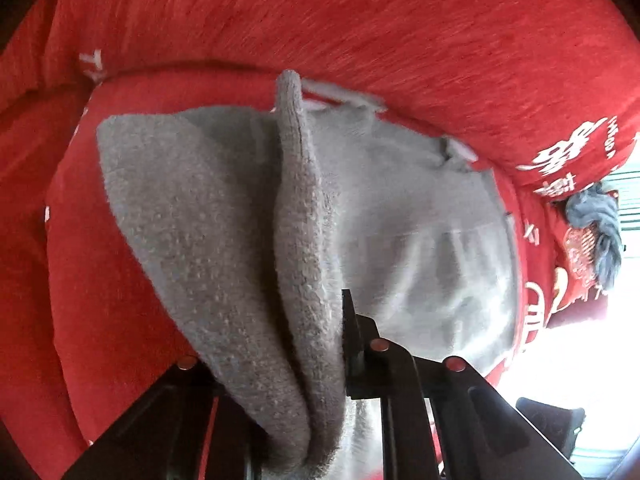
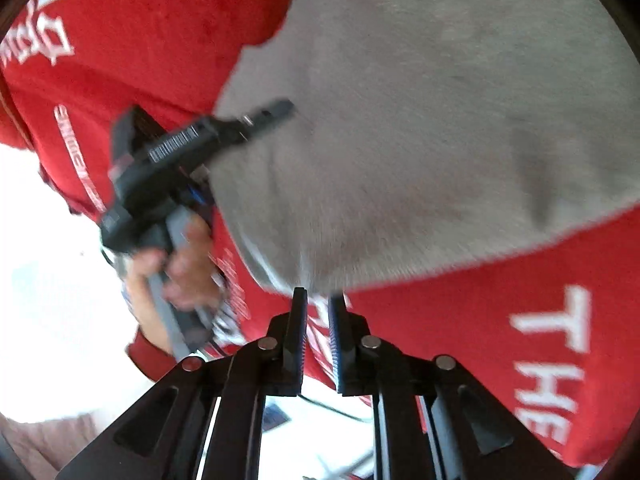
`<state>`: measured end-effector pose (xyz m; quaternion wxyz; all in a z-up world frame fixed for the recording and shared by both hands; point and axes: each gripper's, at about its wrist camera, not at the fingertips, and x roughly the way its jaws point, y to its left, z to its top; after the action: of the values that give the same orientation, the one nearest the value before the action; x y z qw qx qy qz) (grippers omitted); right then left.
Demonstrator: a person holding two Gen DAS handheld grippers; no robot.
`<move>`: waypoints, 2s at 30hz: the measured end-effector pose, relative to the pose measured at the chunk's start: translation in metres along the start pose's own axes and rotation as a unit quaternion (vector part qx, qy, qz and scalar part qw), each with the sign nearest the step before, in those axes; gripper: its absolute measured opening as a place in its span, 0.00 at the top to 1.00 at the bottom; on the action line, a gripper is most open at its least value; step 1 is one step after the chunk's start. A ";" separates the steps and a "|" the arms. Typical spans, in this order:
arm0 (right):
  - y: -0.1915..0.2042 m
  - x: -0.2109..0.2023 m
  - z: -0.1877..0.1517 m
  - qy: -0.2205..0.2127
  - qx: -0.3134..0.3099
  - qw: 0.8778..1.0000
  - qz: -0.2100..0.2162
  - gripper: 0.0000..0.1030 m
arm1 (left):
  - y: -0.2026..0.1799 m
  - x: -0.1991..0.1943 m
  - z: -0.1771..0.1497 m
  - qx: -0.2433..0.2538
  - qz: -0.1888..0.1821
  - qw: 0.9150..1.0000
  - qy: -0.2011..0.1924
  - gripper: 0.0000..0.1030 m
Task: Fold small clothes
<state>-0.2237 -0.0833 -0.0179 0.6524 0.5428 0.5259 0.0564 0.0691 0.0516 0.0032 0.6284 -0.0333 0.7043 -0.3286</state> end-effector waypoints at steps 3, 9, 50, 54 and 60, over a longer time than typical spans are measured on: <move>-0.009 -0.026 -0.006 -0.001 -0.012 1.000 -0.023 0.86 | -0.019 -0.012 0.004 -0.009 -0.026 1.000 -0.013 0.84; -0.043 -0.096 0.001 -0.051 0.024 0.998 -0.012 0.86 | -0.091 -0.019 0.018 -0.009 -0.090 0.996 -0.027 0.84; -0.171 -0.184 0.118 -0.193 0.177 0.944 0.203 0.43 | -0.176 0.049 -0.004 0.051 0.200 0.975 -0.079 0.15; -0.142 -0.194 0.148 -0.155 0.122 0.972 0.126 0.47 | -0.169 0.060 -0.008 0.045 0.204 0.975 -0.079 0.15; -0.065 -0.208 0.164 -0.154 -0.050 0.986 -0.040 0.87 | -0.187 0.059 -0.013 0.066 0.190 0.976 -0.090 0.15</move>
<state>-0.2252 -0.3499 0.0389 0.7537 0.4904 0.4366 -0.0276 -0.0231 -0.1167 0.0469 0.7409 0.1129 0.6151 -0.2449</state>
